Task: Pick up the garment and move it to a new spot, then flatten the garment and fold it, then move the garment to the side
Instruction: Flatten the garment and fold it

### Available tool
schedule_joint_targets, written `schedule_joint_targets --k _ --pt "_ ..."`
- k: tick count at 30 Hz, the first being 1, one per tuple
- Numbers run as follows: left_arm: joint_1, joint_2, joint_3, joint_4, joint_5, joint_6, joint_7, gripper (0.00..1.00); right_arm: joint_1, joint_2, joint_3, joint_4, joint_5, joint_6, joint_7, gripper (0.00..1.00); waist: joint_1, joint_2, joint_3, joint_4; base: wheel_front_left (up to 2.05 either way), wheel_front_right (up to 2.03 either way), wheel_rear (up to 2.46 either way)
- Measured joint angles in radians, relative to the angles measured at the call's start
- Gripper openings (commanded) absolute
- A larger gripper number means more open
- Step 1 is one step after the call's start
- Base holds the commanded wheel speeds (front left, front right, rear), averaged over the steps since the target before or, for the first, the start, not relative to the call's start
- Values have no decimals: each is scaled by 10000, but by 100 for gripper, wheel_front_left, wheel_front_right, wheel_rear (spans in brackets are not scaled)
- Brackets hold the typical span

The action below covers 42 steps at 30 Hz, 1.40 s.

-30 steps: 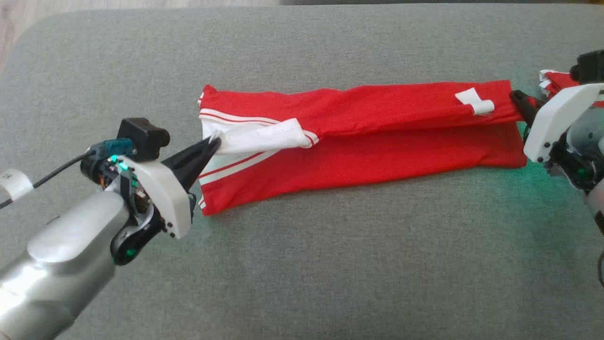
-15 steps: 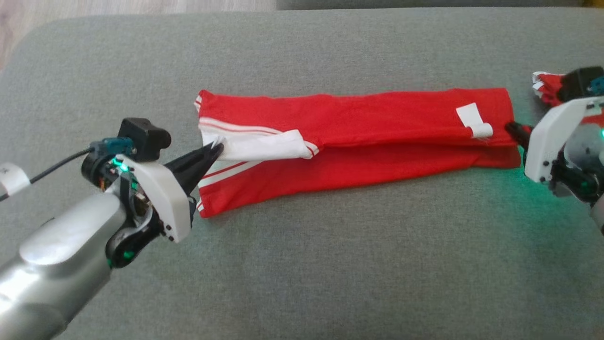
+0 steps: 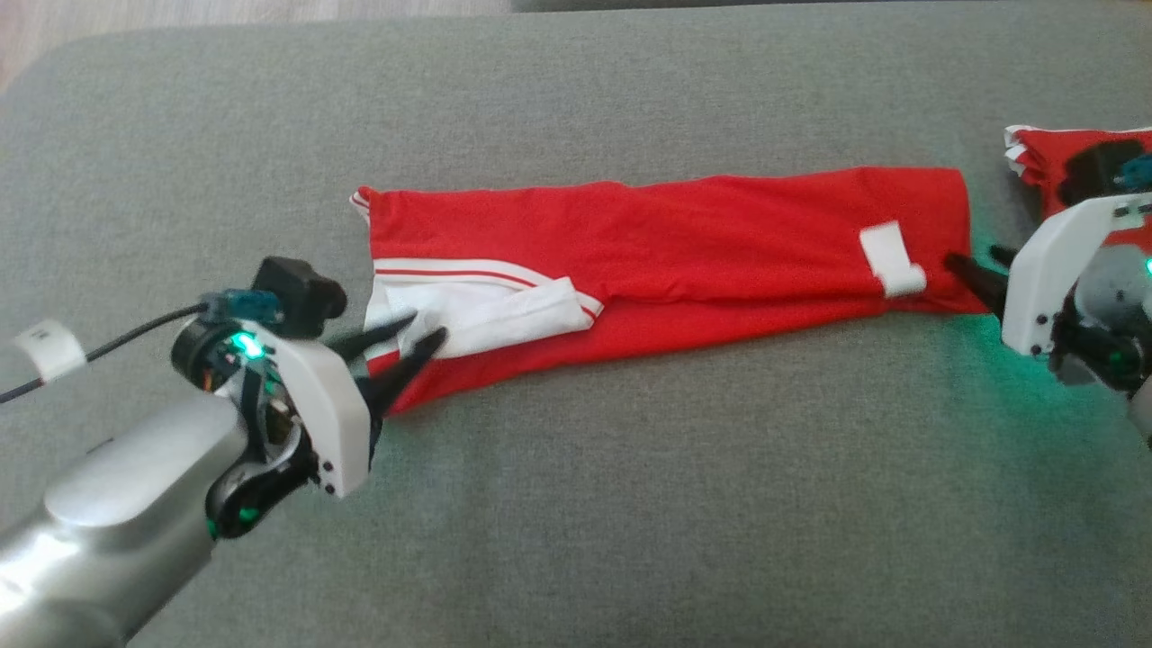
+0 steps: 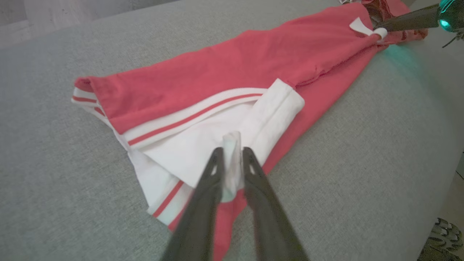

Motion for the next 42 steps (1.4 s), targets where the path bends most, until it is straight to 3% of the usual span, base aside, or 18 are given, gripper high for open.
schedule_joint_targets --k 3,7,11,14,17,21,25,32,35,42 --pt "-1 -44 94 144 6 167 -374 100 -56 0 -169 84 0 0 -230 100 0 0 -57 -35 0 0 0" --pt "-47 -339 748 533 441 815 -1787 100 -210 71 -650 130 2 0 -1070 100 0 0 -198 -109 0 0 0" --pt "-62 -830 1624 957 679 1549 -3661 100 -647 349 -1239 -132 -33 0 -2821 100 0 0 -351 -168 0 0 0" --pt "-47 -1175 2303 1080 731 2038 -4320 100 -877 679 -1547 -426 -416 0 -4282 100 0 0 -471 -203 0 0 0" --pt "99 -1632 3607 865 1081 2495 -4429 100 -857 1097 -2027 -514 -792 0 -5712 100 0 0 -591 -220 0 0 0" --pt "1000 -2339 5682 -19 2606 2709 -4489 100 -639 1707 -2673 -533 -1689 0 -6796 100 0 0 -713 -249 0 0 0" --pt "2876 -3210 7031 -224 3720 2619 -4487 100 264 2535 -3942 -757 -2824 0 -6966 100 -1 0 -843 -293 0 0 0" --pt "4682 -4617 8658 -232 5620 1942 -4487 100 3127 4428 -6982 -2851 -5774 0 -7024 100 -1 0 -1022 -308 0 0 0" --pt "5260 -5108 9223 -188 6284 1588 -4487 100 4427 5035 -7476 -3279 -6548 0 -7022 100 -1 0 -1078 -322 0 0 0" --pt "5860 -5728 10117 104 7352 782 -4485 100 5302 5195 -7695 -3674 -7252 0 -7024 100 -1 0 -1080 -320 0 0 0"
